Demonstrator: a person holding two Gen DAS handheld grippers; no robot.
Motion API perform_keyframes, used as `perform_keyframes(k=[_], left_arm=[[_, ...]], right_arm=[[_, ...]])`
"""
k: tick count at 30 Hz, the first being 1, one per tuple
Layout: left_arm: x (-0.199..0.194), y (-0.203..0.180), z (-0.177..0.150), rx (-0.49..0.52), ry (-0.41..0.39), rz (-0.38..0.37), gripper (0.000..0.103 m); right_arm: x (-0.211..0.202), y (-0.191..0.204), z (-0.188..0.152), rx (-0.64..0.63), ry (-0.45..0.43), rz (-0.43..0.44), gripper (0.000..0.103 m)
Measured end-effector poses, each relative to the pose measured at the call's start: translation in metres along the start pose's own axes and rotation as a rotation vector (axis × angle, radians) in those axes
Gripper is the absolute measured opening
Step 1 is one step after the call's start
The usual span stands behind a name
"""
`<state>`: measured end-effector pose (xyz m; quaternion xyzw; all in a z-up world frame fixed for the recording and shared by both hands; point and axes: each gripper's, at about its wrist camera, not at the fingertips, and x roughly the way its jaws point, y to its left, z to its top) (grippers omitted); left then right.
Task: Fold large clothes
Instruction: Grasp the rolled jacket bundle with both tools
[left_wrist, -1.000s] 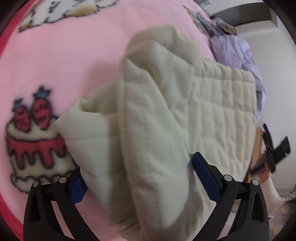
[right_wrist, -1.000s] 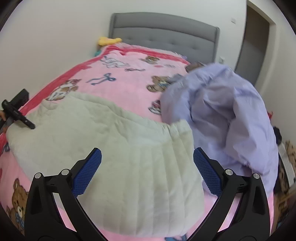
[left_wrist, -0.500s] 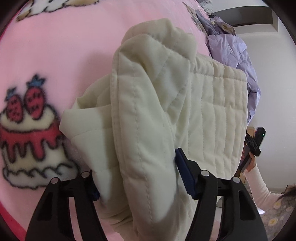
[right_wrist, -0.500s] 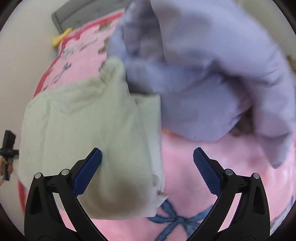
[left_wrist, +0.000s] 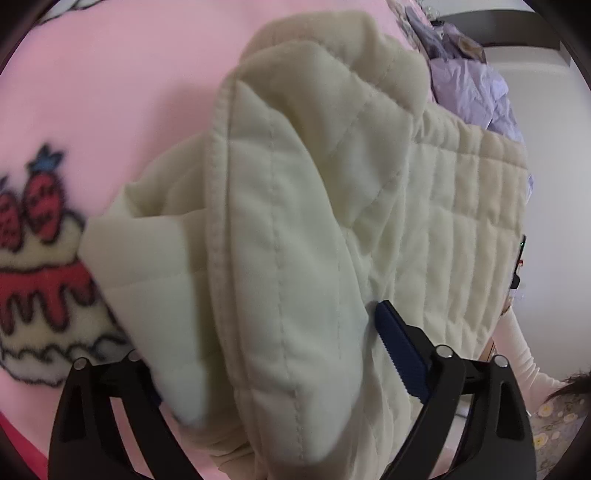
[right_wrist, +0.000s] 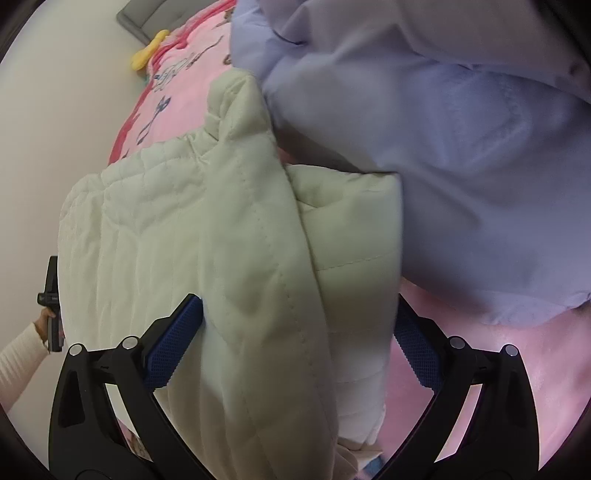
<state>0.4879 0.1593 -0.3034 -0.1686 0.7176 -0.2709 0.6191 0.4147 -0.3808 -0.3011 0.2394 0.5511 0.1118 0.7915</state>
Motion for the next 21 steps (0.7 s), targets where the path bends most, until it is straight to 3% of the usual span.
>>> perform_keyframes(k=[2,5,6,7,9,10,11,14,17,19,21], left_arm=[[0.003,-0.001,0.002,-0.004,0.011,-0.007,0.093],[0.006,-0.004,0.003,0.009,0.012,0.002,0.091],[0.007,-0.006,0.003,0.018,0.007,0.013,0.089],[0.007,-0.009,0.003,0.026,0.000,0.024,0.086],[0.006,-0.016,0.000,0.036,-0.037,0.049,0.075],[0.004,-0.022,-0.002,0.039,-0.059,0.067,0.065],[0.003,-0.027,-0.005,0.040,-0.079,0.079,0.052],[-0.010,-0.050,-0.017,0.024,-0.176,0.144,0.030],[-0.035,-0.061,-0.041,-0.053,-0.371,0.119,0.023],[-0.050,-0.061,-0.060,-0.095,-0.485,0.032,0.022],[-0.055,-0.060,-0.074,-0.133,-0.526,0.012,0.021]], right_arm=[[0.001,0.003,-0.002,-0.020,-0.006,-0.010,0.084],[0.005,0.010,-0.006,-0.043,-0.002,-0.010,0.067],[0.005,0.013,-0.008,-0.048,-0.002,-0.006,0.053],[0.006,0.017,-0.008,-0.053,0.001,0.003,0.040],[0.001,0.025,-0.010,-0.057,-0.009,-0.002,0.032],[-0.002,0.029,-0.012,-0.074,-0.014,-0.019,0.028],[-0.006,0.032,-0.014,-0.088,-0.019,-0.034,0.026],[-0.024,0.047,-0.015,-0.088,-0.064,-0.072,0.022],[-0.053,0.066,-0.017,-0.111,-0.140,-0.094,0.019],[-0.070,0.076,-0.021,-0.119,-0.160,-0.100,0.019],[-0.088,0.089,-0.028,-0.148,-0.184,-0.111,0.019]])
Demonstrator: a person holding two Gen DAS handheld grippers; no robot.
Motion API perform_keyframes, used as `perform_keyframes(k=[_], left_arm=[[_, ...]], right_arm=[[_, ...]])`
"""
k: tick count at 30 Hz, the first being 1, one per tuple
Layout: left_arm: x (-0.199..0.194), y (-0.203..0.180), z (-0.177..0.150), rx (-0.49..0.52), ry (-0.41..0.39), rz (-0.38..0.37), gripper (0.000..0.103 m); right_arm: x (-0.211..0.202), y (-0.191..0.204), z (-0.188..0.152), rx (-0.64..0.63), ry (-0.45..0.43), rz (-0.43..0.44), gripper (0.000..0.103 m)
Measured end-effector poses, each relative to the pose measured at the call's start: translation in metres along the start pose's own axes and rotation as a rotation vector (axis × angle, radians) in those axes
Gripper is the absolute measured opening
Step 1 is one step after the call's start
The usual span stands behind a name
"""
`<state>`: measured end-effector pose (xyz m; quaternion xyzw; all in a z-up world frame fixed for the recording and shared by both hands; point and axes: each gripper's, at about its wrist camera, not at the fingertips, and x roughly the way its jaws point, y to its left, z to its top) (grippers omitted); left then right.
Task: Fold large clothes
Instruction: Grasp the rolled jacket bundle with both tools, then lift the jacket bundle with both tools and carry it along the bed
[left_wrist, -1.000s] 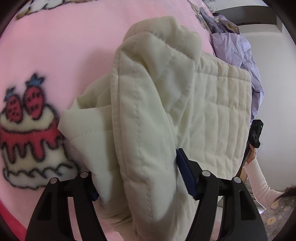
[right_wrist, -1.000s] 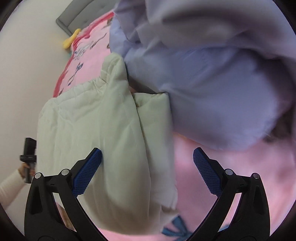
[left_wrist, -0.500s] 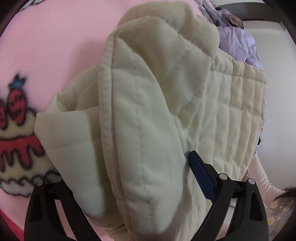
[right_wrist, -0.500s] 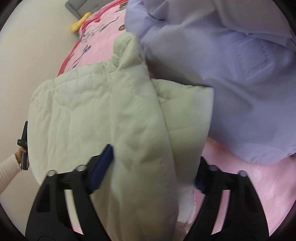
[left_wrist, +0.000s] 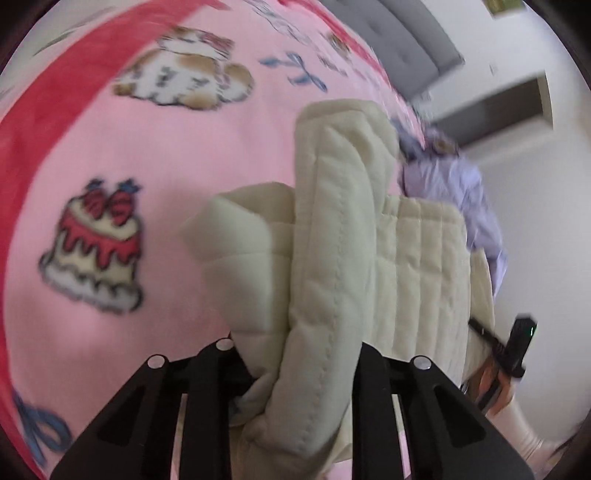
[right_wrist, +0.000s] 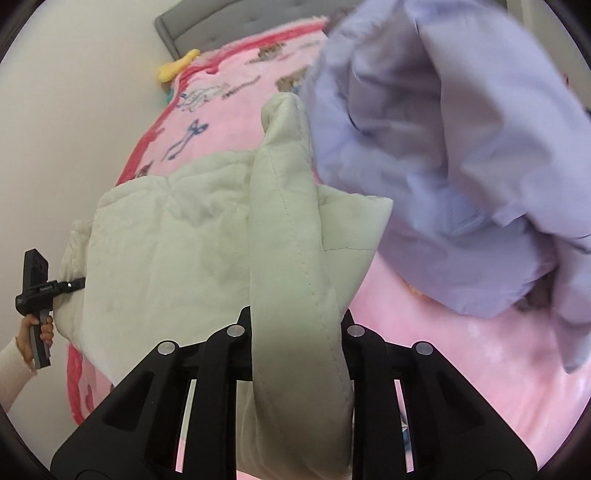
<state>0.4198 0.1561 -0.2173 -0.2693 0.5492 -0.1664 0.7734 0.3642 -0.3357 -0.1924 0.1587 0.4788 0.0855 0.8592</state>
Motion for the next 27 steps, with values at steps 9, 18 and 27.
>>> perform_keyframes(k=[9,18,27], left_arm=[[-0.046,0.014,-0.072,-0.091,-0.064,0.007,0.020],[-0.178,0.037,-0.162,-0.256,-0.178,0.098,0.020],[-0.292,0.057,-0.194,-0.352,-0.419,0.217,0.020]], right_arm=[[-0.064,0.032,-0.040,-0.060,-0.024,-0.017,0.018],[-0.103,0.094,-0.063,-0.180,0.036,0.097,0.018],[-0.098,0.202,-0.040,-0.422,0.031,0.267,0.018]])
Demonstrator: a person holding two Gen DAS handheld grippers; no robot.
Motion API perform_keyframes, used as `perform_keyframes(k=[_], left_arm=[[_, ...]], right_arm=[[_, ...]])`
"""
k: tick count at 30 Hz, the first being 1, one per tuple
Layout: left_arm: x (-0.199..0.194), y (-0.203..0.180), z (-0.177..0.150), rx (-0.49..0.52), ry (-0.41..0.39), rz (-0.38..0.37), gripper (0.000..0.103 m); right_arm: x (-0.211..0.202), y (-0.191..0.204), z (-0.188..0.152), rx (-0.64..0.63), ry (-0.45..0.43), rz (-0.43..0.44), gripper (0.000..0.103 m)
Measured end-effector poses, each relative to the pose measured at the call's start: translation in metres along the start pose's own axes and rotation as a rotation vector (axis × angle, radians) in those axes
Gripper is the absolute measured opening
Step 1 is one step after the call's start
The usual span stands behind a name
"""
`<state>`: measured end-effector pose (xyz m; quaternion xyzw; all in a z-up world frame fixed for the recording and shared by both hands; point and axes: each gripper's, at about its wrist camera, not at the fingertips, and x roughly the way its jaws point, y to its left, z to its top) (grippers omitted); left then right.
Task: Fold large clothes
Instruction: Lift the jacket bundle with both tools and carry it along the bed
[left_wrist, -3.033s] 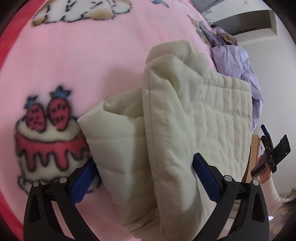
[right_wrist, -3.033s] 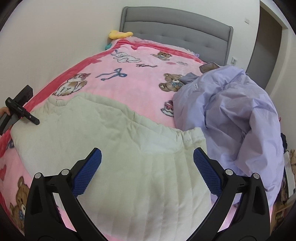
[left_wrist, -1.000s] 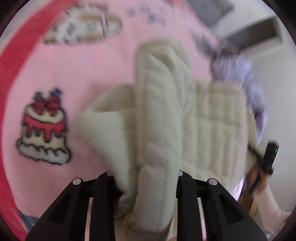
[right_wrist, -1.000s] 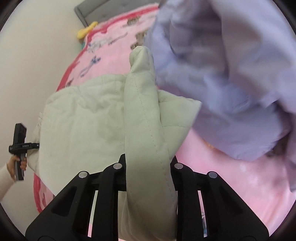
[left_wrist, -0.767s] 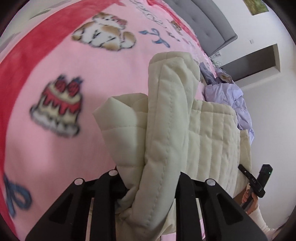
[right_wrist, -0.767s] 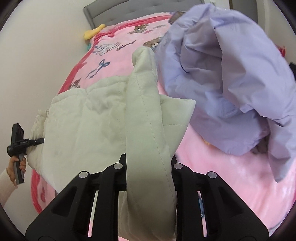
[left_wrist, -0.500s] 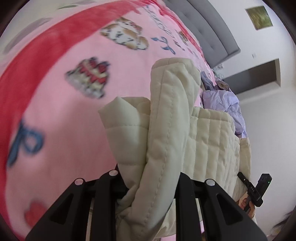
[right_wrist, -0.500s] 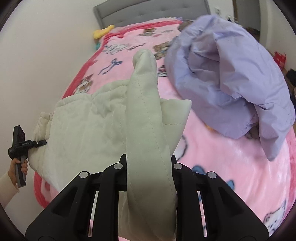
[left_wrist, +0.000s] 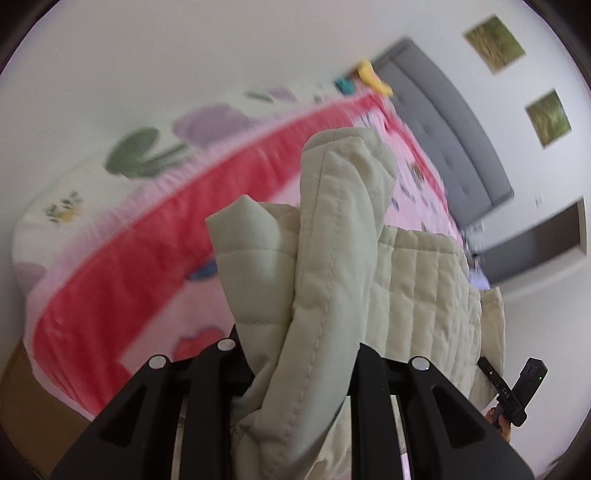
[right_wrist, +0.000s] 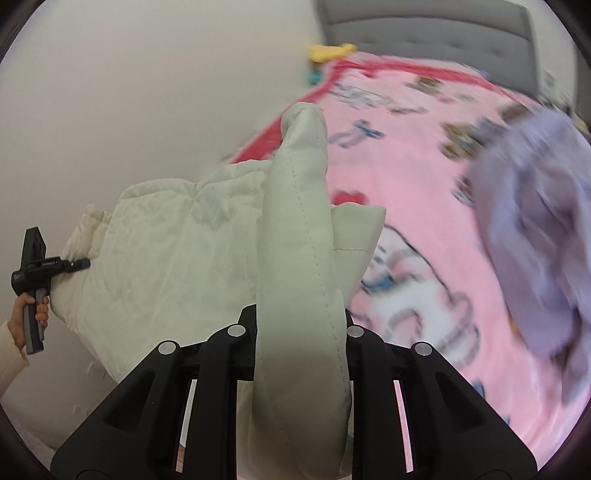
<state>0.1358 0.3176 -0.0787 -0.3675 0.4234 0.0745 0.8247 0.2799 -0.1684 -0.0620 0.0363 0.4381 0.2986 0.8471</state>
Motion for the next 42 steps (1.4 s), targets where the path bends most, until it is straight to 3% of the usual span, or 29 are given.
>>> perform_keyframes(k=[6,9,12,15,18,22,25,28,32,35,39,41,42], left_arm=[[0.001,0.026,0.061,-0.023,-0.087,-0.008,0.020],[0.019,0.039,0.117,0.003,-0.120,-0.036,0.020],[0.055,0.057,0.190,0.011,-0.124,-0.079,0.021],[0.088,0.063,0.255,0.078,-0.119,-0.072,0.021],[0.125,0.073,0.316,0.083,-0.111,-0.079,0.021],[0.177,0.073,0.373,0.177,-0.087,0.004,0.021],[0.209,0.082,0.391,0.196,-0.097,0.064,0.021],[0.240,0.087,0.393,0.229,-0.103,0.179,0.022],[0.277,0.097,0.391,0.255,-0.103,0.288,0.025],[0.294,0.110,0.395,0.292,-0.102,0.330,0.032],[0.311,0.118,0.389,0.360,-0.066,0.383,0.043],[0.319,0.125,0.387,0.362,-0.040,0.405,0.058],[0.321,0.125,0.385,0.365,-0.021,0.415,0.059]], right_arm=[[0.047,0.055,0.077,-0.151,-0.034,0.002,0.018],[0.079,0.079,0.118,-0.200,-0.057,-0.050,0.018],[0.116,0.097,0.158,-0.199,-0.083,-0.118,0.018],[0.157,0.116,0.198,-0.157,-0.102,-0.181,0.018],[0.212,0.129,0.235,-0.137,-0.107,-0.230,0.019],[0.279,0.131,0.265,-0.098,-0.080,-0.260,0.019],[0.335,0.124,0.281,-0.082,-0.056,-0.261,0.019],[0.386,0.120,0.287,-0.093,-0.024,-0.282,0.020],[0.445,0.116,0.281,-0.158,0.053,-0.402,0.023],[0.467,0.097,0.275,-0.130,0.116,-0.432,0.030],[0.480,0.092,0.259,-0.194,0.140,-0.462,0.042],[0.482,0.092,0.253,-0.200,0.150,-0.476,0.047],[0.480,0.091,0.253,-0.190,0.142,-0.476,0.053]])
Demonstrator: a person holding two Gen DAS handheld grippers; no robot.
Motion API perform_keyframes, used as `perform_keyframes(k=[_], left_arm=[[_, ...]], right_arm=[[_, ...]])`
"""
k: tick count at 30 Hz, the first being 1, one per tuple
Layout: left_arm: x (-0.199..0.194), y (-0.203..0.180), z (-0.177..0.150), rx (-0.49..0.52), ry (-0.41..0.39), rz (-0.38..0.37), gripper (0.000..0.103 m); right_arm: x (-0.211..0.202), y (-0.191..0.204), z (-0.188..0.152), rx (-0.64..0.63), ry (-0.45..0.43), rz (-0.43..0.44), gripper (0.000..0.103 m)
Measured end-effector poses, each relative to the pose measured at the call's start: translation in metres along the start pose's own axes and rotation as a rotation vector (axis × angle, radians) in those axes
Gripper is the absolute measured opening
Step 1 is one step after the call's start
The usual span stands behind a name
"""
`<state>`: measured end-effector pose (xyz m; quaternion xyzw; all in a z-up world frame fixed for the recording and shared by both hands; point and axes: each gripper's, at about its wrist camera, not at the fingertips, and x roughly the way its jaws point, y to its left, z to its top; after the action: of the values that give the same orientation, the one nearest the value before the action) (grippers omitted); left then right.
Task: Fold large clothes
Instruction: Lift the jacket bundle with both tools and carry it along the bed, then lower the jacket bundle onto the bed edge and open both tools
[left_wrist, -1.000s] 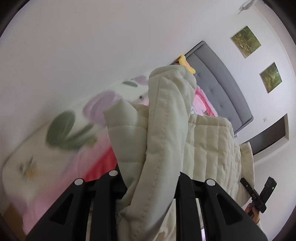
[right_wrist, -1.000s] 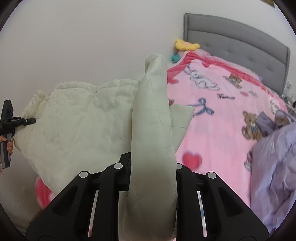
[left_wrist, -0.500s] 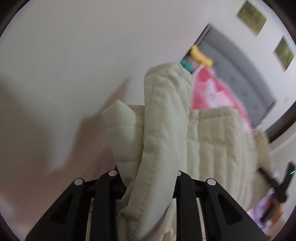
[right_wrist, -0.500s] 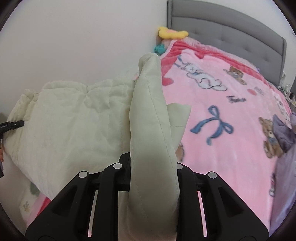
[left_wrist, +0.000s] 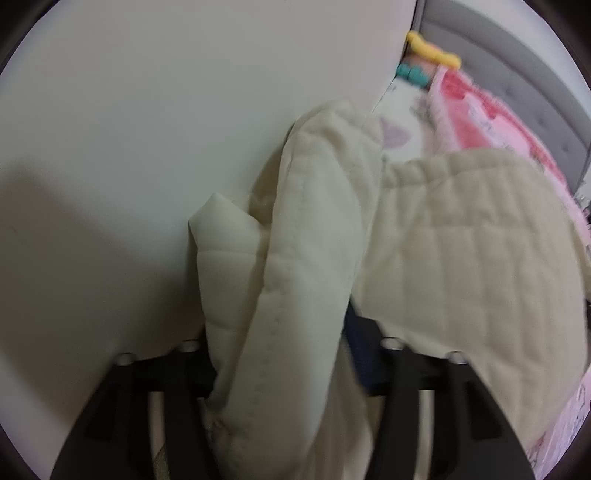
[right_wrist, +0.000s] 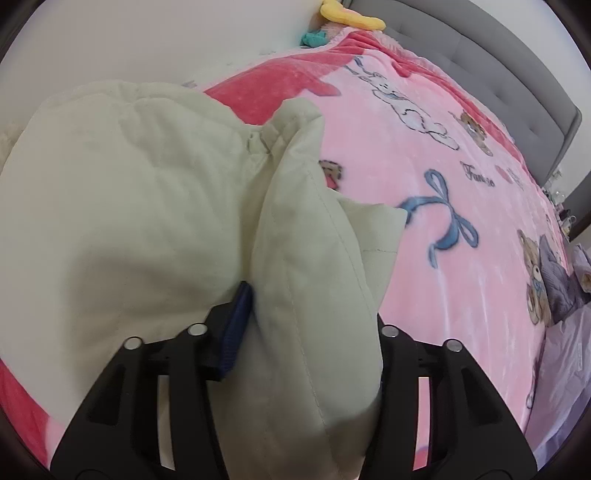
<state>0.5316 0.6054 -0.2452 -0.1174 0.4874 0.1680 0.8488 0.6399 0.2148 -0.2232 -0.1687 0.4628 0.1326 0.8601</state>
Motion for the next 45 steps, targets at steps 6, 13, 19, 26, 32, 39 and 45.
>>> perform_keyframes(k=[6,13,19,26,32,39,45], left_arm=[[-0.062,-0.001,-0.010,0.084,-0.210,-0.040,0.065],[-0.118,-0.006,0.029,0.287,-0.342,-0.328,0.096],[-0.065,-0.009,0.037,0.286,-0.078,-0.398,0.095],[-0.020,-0.022,0.025,0.366,0.007,-0.231,0.092],[0.003,-0.017,0.010,0.346,0.111,-0.209,0.094],[-0.035,-0.024,0.007,0.337,0.031,-0.139,0.098],[-0.166,-0.025,-0.023,0.200,-0.196,-0.095,0.098]], right_arm=[[-0.039,-0.023,0.002,0.082,-0.121,0.082,0.061],[-0.096,-0.006,0.000,-0.128,-0.348,0.163,0.090],[-0.061,0.015,0.016,-0.167,-0.196,0.241,0.089],[-0.009,0.010,0.002,-0.178,0.036,0.176,0.090],[0.008,0.010,-0.012,-0.125,0.081,0.172,0.092],[-0.046,0.015,0.000,-0.080,-0.055,0.148,0.095],[-0.162,0.004,-0.002,0.071,-0.345,0.152,0.095]])
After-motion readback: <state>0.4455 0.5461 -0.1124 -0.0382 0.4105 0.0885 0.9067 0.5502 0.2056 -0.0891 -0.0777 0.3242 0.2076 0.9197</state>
